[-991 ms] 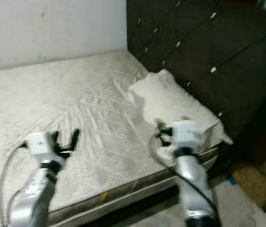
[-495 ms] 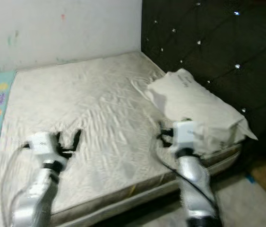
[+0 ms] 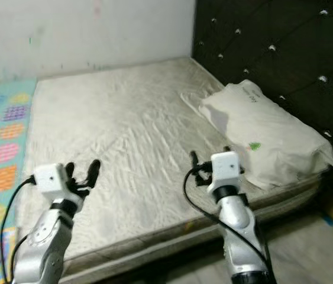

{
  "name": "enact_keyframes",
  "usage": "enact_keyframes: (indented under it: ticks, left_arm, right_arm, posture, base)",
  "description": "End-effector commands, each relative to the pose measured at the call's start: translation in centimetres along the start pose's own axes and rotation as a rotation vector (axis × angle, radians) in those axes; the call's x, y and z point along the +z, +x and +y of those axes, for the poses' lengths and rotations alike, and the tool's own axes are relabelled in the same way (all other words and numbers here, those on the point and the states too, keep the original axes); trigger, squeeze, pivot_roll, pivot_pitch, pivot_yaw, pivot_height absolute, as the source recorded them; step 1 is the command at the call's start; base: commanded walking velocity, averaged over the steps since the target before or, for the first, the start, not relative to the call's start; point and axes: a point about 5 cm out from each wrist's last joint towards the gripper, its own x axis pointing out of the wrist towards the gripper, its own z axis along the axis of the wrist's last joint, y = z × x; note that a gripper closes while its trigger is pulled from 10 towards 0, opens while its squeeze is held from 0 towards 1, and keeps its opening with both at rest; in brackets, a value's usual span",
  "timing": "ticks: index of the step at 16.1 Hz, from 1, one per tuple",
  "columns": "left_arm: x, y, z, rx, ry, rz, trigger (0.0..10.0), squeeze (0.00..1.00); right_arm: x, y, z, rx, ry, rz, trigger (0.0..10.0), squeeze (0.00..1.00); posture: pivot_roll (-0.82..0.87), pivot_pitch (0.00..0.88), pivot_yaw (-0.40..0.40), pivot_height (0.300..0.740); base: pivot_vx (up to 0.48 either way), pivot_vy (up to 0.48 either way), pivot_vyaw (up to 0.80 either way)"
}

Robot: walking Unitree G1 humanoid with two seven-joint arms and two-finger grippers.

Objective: Clean up the room

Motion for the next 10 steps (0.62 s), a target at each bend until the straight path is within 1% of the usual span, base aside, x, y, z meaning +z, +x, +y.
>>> enact_keyframes:
  ticks: [1,10]
  left_arm:
    - [0.00,0.11,-0.34,-0.012,0.002,0.003,10.0,0.00]
    - [-0.14,0.15,-0.50,-0.018,0.001,0.009,10.0,0.00]
  right_arm:
    - [0.34,0.15,-0.33,-0.011,-0.004,-0.014,10.0,0.00]
    - [0.21,0.18,-0.36,-0.007,-0.005,-0.009,10.0,0.00]
  posture:
    - [-0.19,0.000,0.065,0.740]
    - [-0.19,0.000,0.065,0.740]
  base:
    - [0.000,0.480,0.56]
    - [0.000,0.480,0.00]
